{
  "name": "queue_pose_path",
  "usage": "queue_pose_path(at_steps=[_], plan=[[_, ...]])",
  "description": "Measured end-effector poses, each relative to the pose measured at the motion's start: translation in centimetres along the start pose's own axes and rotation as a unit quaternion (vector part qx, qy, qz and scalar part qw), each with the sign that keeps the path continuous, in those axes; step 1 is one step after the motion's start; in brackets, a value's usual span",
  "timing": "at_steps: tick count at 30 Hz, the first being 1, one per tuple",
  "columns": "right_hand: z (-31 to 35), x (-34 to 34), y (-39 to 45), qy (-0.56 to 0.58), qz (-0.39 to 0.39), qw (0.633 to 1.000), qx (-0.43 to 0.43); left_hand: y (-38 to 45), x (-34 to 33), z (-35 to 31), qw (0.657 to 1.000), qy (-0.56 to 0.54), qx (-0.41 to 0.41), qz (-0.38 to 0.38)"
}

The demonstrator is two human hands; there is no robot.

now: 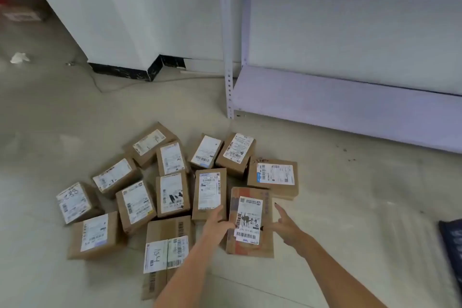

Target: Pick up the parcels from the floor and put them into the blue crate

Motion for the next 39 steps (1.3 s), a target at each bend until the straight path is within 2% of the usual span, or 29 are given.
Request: queue_pose_path(at_steps=[2,7,10,17,24,28,33,39], plan=[[-1.0,-0.4,3.2,0.002,-0.001,1.0,0.009,2.7,-0.8,1.2,1.0,-0.004,-0.028,0.004],[-4.0,-1.2,9.6,0.015,-0.017,1.0,-0.012,1.1,-2.5,-0.9,0.995,0.085,-0.046,-0.028],[-4.5,-1.4,10.4,0.041,-0.027,0.999,-0.001,1.3,-3.5,-0.5,0.994,0.097,-0.046,-0.028],[-3.4,-0.1,7.9,0.1,-0.05,0.993,0.023,-1.8,-5.2,-3.9,0.995,0.088,-0.043,-0.006],[3.4,4.2,-4.7,0.112,-0.067,0.991,0.042,-13.0,-4.7,-14.4,0.995,0.067,-0.073,0.0],[8.4,7.5,-15.6,0.126,-0.07,0.989,0.042,-22.3,-4.5,-22.3,0.995,0.068,-0.075,0.015],[13.7,13.8,-31.3,0.168,-0.09,0.981,0.04,-35.8,-5.9,-32.6,0.995,0.0,-0.068,0.078],[18.1,23.0,-48.3,0.229,-0.151,0.957,0.09,-49.2,-11.4,-44.6,0.984,0.023,-0.132,0.119]])
Point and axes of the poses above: each hand's wrist, its own y-axis towards the middle knuckle, its own x-axis out of the back of the hand, z = x × y, the point moved 9 cm from there along y, towards the middle knuckle, and after that the axes turned 1 degree about -z, right-handed, at the moved point
